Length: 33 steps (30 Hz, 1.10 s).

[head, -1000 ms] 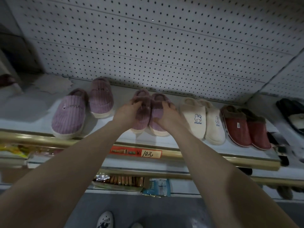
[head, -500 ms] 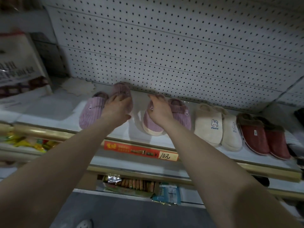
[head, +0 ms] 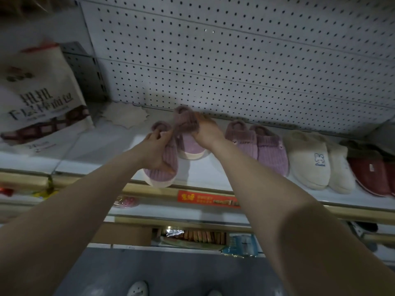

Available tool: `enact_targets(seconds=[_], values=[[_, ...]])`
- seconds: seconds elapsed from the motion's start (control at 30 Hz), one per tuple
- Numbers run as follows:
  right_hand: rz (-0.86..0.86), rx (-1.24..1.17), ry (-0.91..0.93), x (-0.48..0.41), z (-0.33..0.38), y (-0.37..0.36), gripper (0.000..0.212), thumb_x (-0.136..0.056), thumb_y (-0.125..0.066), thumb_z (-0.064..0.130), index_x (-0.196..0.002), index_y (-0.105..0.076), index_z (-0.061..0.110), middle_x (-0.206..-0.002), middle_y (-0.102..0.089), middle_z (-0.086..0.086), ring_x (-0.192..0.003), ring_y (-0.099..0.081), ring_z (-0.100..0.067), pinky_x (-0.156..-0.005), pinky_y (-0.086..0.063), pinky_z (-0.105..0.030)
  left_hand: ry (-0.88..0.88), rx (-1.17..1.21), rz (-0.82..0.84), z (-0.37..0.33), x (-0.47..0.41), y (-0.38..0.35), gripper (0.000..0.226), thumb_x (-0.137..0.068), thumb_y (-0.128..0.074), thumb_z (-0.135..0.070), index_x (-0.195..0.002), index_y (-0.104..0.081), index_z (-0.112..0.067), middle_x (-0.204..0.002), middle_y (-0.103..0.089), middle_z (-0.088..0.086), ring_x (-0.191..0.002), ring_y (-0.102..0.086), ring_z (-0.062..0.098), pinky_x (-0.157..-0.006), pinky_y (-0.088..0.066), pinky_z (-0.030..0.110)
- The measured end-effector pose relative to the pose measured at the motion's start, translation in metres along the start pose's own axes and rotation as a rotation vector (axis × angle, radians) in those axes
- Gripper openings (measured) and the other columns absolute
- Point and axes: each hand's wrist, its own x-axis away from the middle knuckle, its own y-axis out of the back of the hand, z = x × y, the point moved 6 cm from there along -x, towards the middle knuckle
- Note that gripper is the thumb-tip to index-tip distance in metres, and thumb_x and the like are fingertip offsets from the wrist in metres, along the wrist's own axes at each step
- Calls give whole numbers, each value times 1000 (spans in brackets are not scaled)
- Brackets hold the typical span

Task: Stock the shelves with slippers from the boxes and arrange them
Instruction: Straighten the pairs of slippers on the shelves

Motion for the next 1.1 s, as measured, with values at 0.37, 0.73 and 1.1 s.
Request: enact_targets(seconds=[0.37,0.73,1.1], values=[[122,-15,36,-41,15,-14,58,-90,-59,33,-143,-38,22,-147,-42,-14,-125,-49,-37,-91,-40,-32,-129,116,-85,13,-23,-2,145,-41,-87,-58,-154,-4,-18,-156,-13,15,-142,-21,37,-111,-35,46],[131,-100,-34,-22,6,-10,62,-90,-59,29,-147,-33,25,-155,-29,-8,-126,-49,-32,-89,-39,-25,-196,128,-73,11,-28,2,139,-48,-90,-49,-154,-5,-17,-156,-18,16,-140,-27,36,-110,-36,42],[129,-62,-91,31,10,-7,79,-86,-68,28,-153,-26,21,-155,-25,-15,-127,-49,-37,-98,-44,-35,-202,151,-93,14,-28,0,134,-47,-90,-47,-150,-12,-14,-152,-23,16,-136,-30,38,-106,-38,42]])
